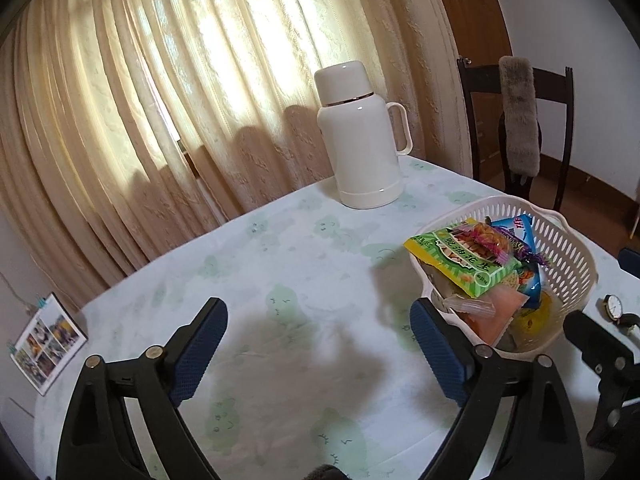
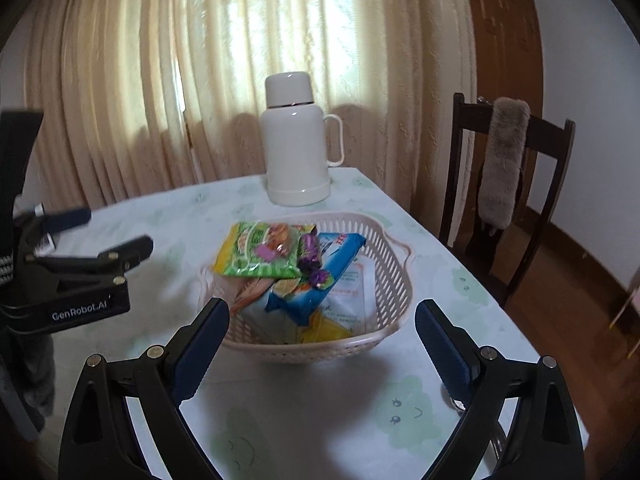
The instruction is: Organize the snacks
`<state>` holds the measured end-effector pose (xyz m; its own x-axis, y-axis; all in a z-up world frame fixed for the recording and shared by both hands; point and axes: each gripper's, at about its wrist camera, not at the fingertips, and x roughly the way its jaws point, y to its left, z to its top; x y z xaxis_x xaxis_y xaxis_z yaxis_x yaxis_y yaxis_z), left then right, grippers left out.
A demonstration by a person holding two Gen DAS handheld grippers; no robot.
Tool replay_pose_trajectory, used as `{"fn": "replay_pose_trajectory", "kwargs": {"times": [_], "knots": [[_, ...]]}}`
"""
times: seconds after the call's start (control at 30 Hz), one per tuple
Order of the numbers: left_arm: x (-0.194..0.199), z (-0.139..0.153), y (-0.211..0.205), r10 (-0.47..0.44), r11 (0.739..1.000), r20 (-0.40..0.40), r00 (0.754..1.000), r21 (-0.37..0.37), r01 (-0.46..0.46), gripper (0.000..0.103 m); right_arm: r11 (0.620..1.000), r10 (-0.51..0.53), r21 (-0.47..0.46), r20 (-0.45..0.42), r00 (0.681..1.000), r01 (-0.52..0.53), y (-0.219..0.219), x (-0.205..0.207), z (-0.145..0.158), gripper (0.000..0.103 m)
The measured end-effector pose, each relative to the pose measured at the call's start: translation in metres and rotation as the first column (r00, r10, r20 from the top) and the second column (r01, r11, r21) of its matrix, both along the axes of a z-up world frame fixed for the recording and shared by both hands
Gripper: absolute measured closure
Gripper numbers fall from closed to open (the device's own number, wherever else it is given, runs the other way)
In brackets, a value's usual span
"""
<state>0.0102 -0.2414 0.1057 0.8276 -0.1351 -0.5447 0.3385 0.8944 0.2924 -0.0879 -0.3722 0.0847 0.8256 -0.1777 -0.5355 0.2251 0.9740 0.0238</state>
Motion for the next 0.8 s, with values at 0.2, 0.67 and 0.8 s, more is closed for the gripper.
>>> {"fn": "replay_pose_trajectory", "kwargs": {"times": [0.2,0.67,0.8], "knots": [[0.0014,0.0015,0.0020,0.019,1.000,0.015,1.000,0.002,-0.019,0.011,1.000,0.008,-0.018,-0.025,1.000,-0.008,0.0039,0.0012,-0.0018,0.009],[-0.0012,-0.0031,-0.0010,0.021,0.999,0.031,0.999,0.038,-0.022,0.010,1.000,0.000,-0.015,-0.046,0.999,-0.001,0.0032,0.0034,-0.0066,0.009],[-0.0023,-0.0058,-0.0052,0.019,0.998,0.037,0.999,0.061,-0.022,0.003,1.000,0.003,-0.017,-0.053,0.999,-0.004,0.0044,0.0050,-0.0085,0.009]]}}
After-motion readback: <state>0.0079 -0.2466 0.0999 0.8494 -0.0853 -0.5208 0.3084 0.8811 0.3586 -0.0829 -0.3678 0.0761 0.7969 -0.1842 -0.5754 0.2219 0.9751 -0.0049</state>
